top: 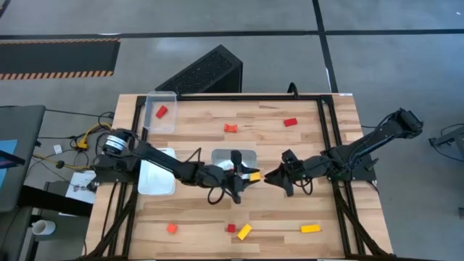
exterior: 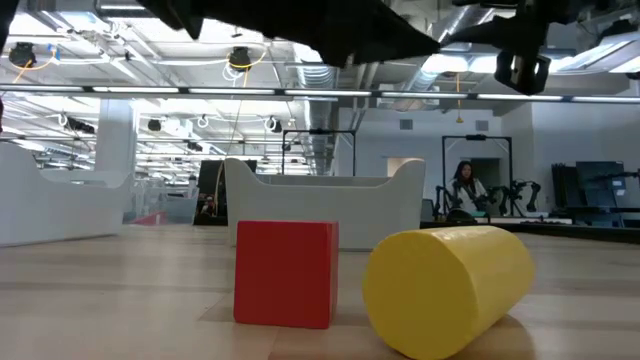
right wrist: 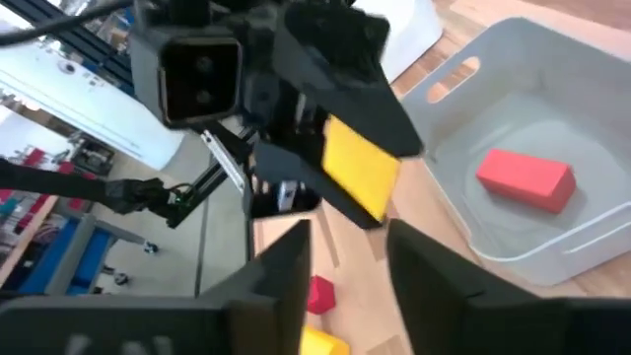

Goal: Sort & place blocks by color
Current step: Put the top right yellow wooden block into the white bin

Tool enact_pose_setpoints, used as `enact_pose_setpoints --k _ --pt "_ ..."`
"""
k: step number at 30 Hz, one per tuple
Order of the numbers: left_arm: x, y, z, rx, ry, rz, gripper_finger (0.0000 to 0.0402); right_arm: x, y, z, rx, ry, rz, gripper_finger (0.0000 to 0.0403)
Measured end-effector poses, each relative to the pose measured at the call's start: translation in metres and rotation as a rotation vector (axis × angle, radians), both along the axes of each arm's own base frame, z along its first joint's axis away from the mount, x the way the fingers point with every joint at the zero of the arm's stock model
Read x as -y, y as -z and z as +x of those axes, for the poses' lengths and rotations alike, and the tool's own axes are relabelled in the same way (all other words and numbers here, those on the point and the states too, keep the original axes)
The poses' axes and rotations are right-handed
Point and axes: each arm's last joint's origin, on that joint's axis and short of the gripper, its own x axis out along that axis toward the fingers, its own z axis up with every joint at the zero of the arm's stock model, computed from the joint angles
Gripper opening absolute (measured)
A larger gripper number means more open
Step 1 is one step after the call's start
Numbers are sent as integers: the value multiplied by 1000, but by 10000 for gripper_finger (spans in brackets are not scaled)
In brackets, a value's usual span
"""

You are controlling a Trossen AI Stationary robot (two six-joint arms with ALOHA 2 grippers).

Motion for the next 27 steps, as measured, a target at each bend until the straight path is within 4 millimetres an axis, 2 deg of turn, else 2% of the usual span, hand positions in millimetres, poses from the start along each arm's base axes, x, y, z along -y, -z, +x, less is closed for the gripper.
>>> enact_pose_setpoints --k 4,9,16,20,27 --pt "-1 -19 -12 -40 10 -31 109 -1 0 0 -2 -31 -9 215" --pt "-7 -39 -38 -74 -36 -58 109 -2 0 -1 0 -47 -43 243" --pt "-24 -56 -102 14 -13 -251 109 1 1 0 9 -52 -164 237" --pt "-37 -55 -142 60 -59 -392 109 8 0 2 17 1 -251 233" --pt "-59 -49 -205 -38 -298 -583 109 18 -1 6 25 15 -355 232"
